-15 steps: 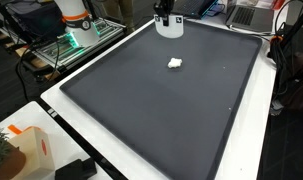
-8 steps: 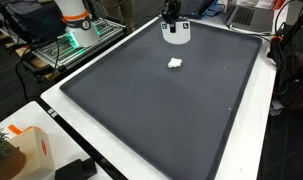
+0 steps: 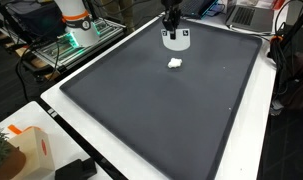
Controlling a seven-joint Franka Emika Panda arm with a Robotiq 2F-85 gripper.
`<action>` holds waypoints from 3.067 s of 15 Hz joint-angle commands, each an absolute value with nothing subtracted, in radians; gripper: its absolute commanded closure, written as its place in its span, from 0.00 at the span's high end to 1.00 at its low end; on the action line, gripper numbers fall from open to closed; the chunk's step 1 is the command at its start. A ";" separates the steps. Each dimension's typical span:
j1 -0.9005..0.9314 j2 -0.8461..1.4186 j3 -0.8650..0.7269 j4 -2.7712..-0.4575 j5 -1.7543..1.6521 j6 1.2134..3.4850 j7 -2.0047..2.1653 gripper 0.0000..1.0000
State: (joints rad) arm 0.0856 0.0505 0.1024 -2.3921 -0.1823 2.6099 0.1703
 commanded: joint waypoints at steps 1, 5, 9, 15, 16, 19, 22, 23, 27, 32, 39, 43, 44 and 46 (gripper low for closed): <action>0.098 0.075 0.099 -2.401 -0.185 2.616 0.163 0.01; 0.109 0.100 0.095 -2.413 -0.205 2.647 0.175 0.01; 0.117 0.123 0.083 -2.416 -0.244 2.682 0.191 0.01; 0.137 0.150 0.044 -2.404 -0.394 2.681 0.290 0.01; 0.138 0.157 0.045 -2.402 -0.399 2.683 0.292 0.01; 0.147 0.179 0.048 -2.389 -0.406 2.675 0.291 0.01; 0.151 0.219 0.048 -2.363 -0.392 2.658 0.274 0.01; 0.154 0.230 0.044 -2.353 -0.398 2.656 0.279 0.01; 0.158 0.289 0.033 -2.303 -0.390 2.617 0.273 0.01; 0.160 0.337 0.037 -2.244 -0.366 2.549 0.252 0.01; 0.152 0.403 0.076 -2.098 -0.195 2.294 0.135 0.01; 0.165 0.467 0.054 -1.962 -0.202 2.103 0.181 0.01; 0.163 0.481 0.055 -1.930 -0.195 2.053 0.178 0.01; 0.162 0.511 0.056 -1.865 -0.183 1.958 0.175 0.01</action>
State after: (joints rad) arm 0.1584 0.4175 0.0663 -1.9456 -0.2109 2.0870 0.1703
